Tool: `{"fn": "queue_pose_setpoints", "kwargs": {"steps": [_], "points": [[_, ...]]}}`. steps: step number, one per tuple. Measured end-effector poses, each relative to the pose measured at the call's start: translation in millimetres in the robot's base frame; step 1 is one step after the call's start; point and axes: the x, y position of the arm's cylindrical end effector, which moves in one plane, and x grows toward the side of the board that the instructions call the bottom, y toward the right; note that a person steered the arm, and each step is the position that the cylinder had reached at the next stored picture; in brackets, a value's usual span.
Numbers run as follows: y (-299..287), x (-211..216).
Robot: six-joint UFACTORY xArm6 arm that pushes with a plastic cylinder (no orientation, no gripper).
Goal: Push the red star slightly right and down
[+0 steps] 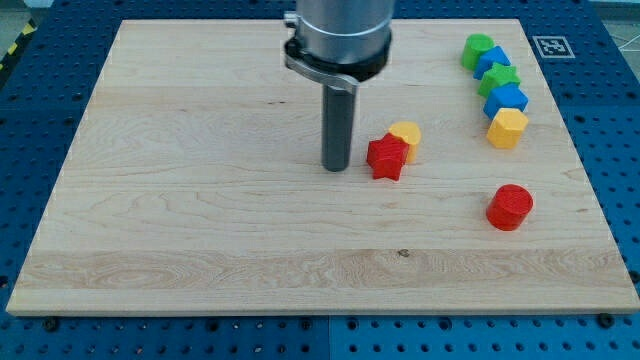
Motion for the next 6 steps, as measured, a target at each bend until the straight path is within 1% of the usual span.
{"fn": "queue_pose_setpoints", "kwargs": {"steps": [1,2,3,4,6], "points": [[2.6,-9.3],[34.3,-9.2],[84.2,-9.0],[106.4,-9.6],[47.4,-39.7]]}}
